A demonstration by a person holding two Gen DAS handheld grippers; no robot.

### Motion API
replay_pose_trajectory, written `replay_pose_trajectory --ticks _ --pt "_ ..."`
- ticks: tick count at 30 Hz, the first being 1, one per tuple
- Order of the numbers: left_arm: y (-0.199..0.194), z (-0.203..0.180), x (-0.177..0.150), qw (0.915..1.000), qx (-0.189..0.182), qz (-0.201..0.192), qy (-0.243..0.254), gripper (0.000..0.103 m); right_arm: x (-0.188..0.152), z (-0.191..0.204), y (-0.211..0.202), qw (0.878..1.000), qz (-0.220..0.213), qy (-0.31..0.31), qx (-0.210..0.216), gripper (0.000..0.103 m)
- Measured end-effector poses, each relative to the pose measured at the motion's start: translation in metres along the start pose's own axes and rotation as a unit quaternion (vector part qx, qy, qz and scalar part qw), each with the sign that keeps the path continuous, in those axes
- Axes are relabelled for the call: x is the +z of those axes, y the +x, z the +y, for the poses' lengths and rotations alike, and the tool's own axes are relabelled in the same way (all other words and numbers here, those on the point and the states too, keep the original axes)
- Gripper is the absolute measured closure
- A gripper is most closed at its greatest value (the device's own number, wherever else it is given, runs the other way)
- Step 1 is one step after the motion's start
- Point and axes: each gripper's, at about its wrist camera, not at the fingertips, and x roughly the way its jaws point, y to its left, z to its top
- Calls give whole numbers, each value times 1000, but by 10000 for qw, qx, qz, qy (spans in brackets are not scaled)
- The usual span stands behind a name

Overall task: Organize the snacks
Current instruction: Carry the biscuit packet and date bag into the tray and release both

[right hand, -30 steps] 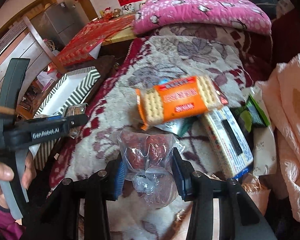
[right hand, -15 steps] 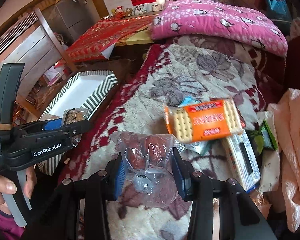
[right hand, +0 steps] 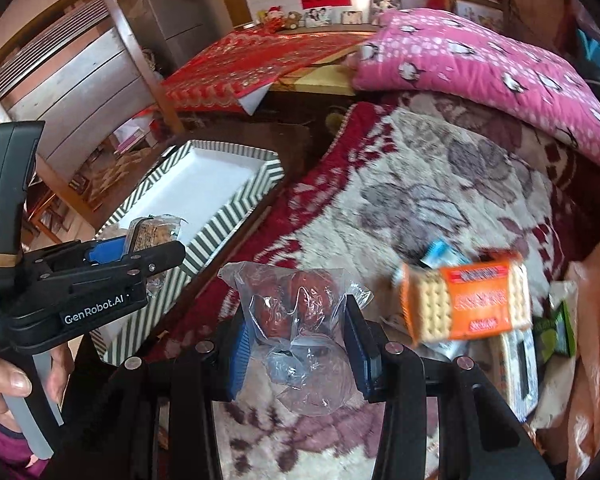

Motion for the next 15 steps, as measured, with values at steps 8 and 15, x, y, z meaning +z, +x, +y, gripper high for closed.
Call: replay_pose_trajectory --ticks 8,15 --pt "-3 37 3 9994 160 -39 -309 55 25 36 20 9991 76 -360 219 58" --pt "-2 74 3 9974 342 -5 -632 55 45 73 39 9964 140 -715 422 58"
